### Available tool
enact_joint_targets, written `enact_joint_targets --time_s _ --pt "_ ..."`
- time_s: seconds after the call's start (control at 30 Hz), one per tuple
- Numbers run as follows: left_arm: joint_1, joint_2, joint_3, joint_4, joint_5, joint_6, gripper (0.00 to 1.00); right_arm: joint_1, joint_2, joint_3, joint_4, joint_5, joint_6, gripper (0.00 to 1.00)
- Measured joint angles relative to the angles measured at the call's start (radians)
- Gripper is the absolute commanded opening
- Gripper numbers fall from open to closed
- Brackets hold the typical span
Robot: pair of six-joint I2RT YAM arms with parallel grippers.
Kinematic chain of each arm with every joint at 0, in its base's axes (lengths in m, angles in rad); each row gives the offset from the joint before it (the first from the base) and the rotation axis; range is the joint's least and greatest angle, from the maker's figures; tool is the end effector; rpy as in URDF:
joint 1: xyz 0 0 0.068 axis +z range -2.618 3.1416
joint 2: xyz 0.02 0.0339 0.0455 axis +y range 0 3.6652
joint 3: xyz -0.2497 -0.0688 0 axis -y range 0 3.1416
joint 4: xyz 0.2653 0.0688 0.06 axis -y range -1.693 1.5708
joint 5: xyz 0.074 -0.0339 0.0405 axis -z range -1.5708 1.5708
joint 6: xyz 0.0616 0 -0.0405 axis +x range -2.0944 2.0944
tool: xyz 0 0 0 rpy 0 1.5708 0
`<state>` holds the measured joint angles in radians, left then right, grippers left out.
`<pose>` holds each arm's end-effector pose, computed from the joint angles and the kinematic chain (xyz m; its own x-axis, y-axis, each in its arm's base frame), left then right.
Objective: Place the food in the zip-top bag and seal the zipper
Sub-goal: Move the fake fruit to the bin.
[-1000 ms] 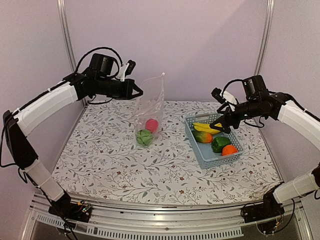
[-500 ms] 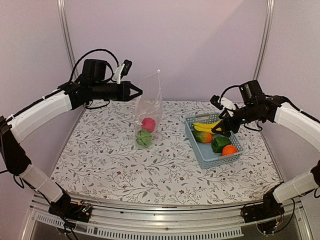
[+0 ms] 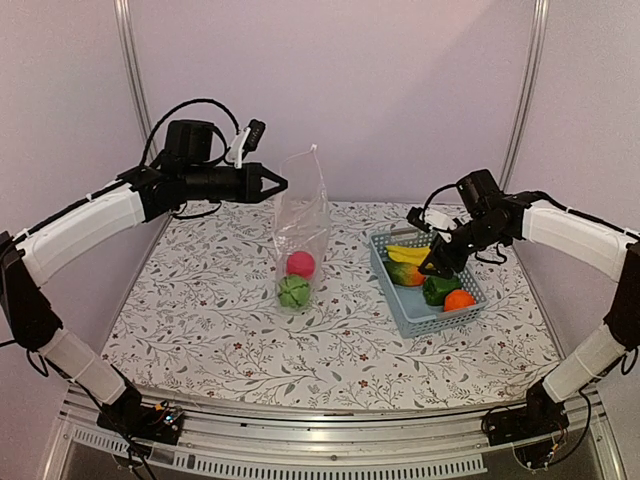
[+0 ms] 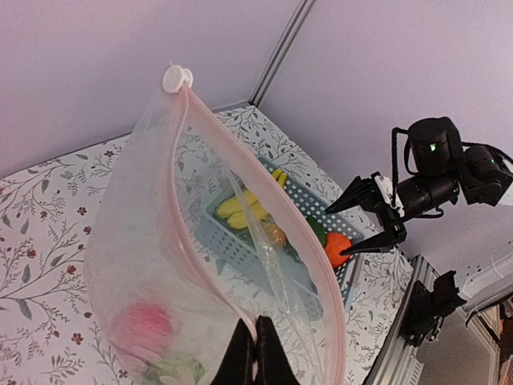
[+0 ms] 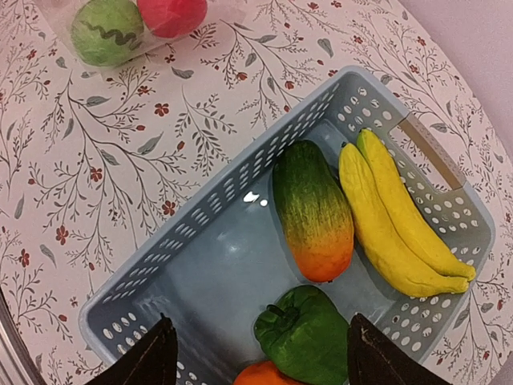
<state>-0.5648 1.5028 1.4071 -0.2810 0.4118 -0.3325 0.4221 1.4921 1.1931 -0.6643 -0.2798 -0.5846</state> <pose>0.3197 -0.2318 0.3490 -0.5564 -0.0015 -0.8309 0.6594 0.6076 -0.4427 0.3101 0.1579 0.2322 -0.3280 -0.7287 -0.6012 -0.8616 0.4917 -0.1259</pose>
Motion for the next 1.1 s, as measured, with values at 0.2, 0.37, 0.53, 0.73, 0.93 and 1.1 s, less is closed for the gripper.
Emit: enact_joint_targets --time_s 0.2,0.37,0.53,0.73,0.93,1.1 --pt "0.0 0.009 0.0 0.003 0.002 0.0 0.0 0.0 0.111 0.065 0.003 0.016 -0.018 0.67" --pt "0.0 0.021 0.0 0.007 0.007 0.0 0.0 0.0 0.205 0.113 0.017 0.033 -0.036 0.66" --pt "0.0 0.024 0.0 0.007 0.013 0.0 0.0 0.0 0.288 0.15 0.02 0.039 -0.042 0.67" --pt "0.0 0.027 0.0 0.007 0.02 0.0 0.0 0.0 0.371 0.211 0.026 0.042 -0.042 0.67" --pt "0.0 0.036 0.0 0.008 0.022 0.0 0.0 0.0 0.448 0.246 0.03 0.05 -0.047 0.66" --pt "0.0 0.036 0.0 0.008 0.023 0.0 0.0 0.0 0.492 0.254 0.029 0.06 -0.048 0.66"
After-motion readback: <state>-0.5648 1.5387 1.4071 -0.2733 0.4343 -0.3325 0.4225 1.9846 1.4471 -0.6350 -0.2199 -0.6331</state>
